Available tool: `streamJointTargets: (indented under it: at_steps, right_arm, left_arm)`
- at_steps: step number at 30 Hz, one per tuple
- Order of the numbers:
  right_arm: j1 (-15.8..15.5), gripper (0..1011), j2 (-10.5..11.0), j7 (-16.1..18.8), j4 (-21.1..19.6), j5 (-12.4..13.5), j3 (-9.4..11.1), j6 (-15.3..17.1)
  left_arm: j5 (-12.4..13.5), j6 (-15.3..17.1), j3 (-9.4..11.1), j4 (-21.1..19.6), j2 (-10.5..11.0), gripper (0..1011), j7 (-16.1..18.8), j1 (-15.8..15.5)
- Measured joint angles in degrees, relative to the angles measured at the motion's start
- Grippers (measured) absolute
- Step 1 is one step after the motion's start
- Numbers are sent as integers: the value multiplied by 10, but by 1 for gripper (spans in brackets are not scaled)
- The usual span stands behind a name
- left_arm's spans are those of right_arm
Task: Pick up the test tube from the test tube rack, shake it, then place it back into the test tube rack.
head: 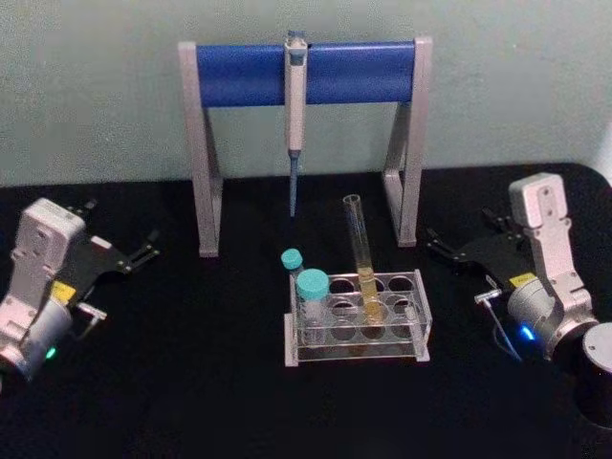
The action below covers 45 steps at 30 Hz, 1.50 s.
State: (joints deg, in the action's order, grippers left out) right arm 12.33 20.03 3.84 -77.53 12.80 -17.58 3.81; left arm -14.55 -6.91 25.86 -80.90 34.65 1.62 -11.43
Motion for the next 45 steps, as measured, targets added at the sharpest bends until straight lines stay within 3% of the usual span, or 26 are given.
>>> streamJointTargets:
  at_steps: [45]
  right_arm:
    - [0,1000,0,0,0,0,0,0]
  left_arm:
    - [0,0,0,0,0,1001,0,0]
